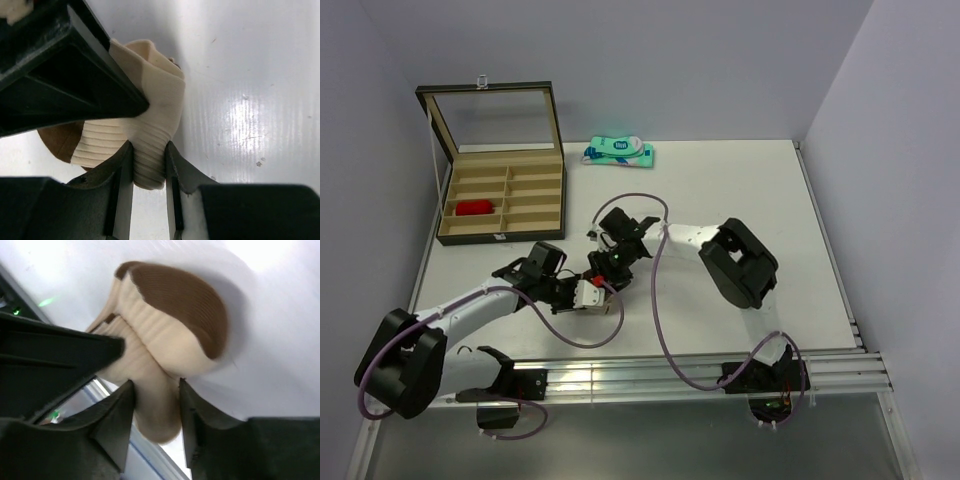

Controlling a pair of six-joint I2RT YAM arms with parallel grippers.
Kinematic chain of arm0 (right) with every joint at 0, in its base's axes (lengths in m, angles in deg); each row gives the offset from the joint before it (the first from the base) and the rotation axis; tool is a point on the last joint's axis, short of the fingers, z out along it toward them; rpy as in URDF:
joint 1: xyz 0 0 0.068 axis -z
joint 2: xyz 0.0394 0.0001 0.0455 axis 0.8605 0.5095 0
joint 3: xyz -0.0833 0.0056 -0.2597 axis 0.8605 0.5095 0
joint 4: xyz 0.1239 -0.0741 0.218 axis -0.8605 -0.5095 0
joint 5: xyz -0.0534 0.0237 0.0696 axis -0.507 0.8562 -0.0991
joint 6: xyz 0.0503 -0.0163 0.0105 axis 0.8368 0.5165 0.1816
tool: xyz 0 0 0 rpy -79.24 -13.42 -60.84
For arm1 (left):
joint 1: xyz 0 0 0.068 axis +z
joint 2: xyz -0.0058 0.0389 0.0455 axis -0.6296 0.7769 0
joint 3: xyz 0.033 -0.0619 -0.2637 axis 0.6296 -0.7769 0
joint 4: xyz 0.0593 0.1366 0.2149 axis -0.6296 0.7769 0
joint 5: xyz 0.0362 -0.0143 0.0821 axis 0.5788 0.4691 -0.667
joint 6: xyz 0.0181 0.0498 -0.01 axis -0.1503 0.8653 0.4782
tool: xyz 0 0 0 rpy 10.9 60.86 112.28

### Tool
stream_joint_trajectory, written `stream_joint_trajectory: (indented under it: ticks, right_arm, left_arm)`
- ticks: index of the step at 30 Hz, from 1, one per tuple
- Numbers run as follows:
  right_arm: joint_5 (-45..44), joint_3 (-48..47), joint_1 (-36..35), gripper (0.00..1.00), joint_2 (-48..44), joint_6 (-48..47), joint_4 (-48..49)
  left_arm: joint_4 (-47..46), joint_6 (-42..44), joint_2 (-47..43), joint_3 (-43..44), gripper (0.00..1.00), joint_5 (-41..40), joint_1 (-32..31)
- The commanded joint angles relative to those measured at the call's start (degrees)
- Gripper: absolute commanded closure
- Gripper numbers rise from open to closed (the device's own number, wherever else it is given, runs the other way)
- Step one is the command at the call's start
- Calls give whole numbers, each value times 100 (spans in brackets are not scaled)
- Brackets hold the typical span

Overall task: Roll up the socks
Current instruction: Roll the sock at the center of the board.

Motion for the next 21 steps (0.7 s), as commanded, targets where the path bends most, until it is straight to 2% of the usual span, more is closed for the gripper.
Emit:
stream_joint_trajectory:
  ticks: [1, 8, 14, 18, 21]
  right_arm:
    - [-1603, 546, 84, 52, -651, 241, 690]
    - [-2570, 2180, 277, 48, -2478, 1006, 1869]
    - [-3220, 3367, 234, 48, -3929, 1138, 2651]
    - [-3852, 3878, -135, 48, -4712, 884, 2916]
    - [-4643, 3809, -846, 47, -4950, 533, 2863]
  left_arm:
    - [961, 256, 158, 164, 100, 688, 16]
    - [1400, 502, 781, 480, 100, 1013, 376]
    - [2463, 950, 1721, 1279, 100, 1338, 745]
    - [3061, 1161, 2276, 1867, 100, 1453, 860]
    - [3632, 1328, 2803, 2281, 100, 1514, 886]
